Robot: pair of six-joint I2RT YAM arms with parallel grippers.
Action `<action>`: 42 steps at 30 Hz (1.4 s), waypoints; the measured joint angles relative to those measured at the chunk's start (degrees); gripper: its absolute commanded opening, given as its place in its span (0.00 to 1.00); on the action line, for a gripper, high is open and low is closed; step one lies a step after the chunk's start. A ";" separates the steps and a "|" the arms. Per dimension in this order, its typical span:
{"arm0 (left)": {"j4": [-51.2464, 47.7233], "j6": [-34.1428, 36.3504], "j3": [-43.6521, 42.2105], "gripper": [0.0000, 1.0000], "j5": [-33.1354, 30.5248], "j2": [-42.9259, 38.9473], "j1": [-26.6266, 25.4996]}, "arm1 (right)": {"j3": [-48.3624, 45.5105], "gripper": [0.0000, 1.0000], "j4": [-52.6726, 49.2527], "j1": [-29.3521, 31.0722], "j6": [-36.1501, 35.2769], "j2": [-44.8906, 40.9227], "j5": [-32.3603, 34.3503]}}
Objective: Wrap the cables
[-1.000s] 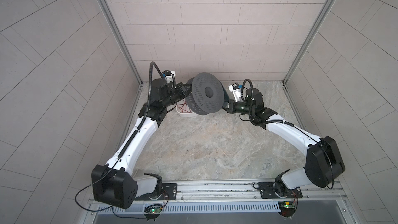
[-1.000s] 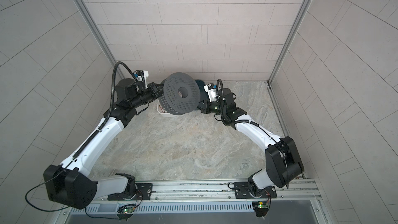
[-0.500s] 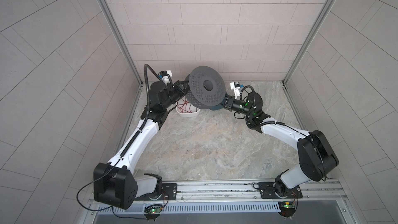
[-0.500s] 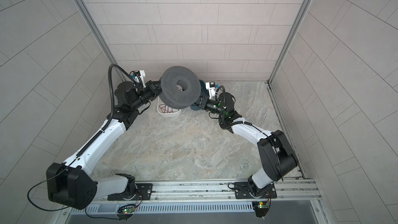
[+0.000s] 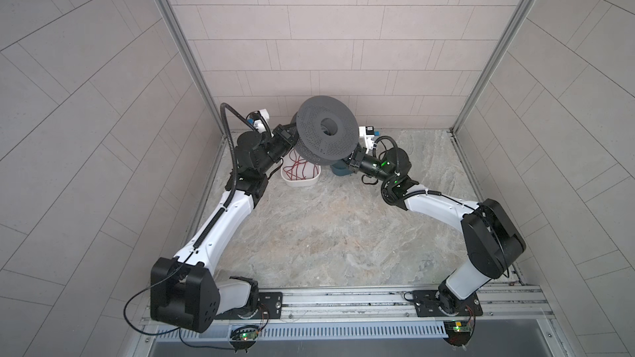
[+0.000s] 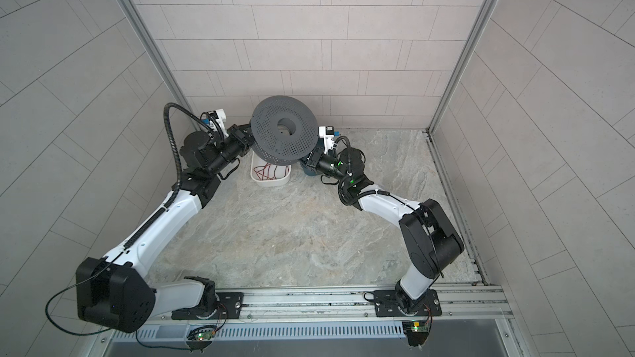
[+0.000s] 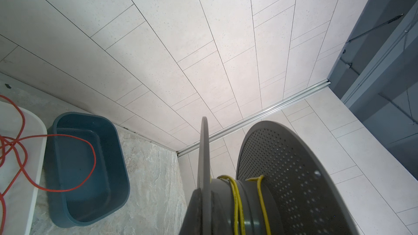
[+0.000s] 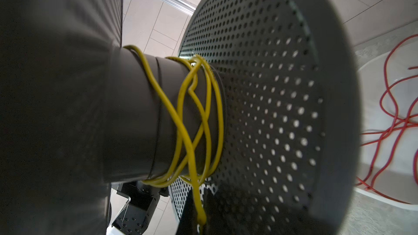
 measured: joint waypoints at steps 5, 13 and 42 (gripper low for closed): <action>-0.02 0.00 -0.24 0.00 -0.55 -0.02 0.04 | -0.04 0.00 0.55 0.04 0.70 0.20 0.59; -1.90 0.20 -0.24 0.00 -0.74 0.00 0.07 | -0.63 0.08 -1.44 -0.76 -0.31 -0.04 1.01; -4.15 -0.59 0.57 0.00 1.70 1.11 3.78 | -6.23 0.48 -10.47 -3.91 -6.14 -8.22 0.20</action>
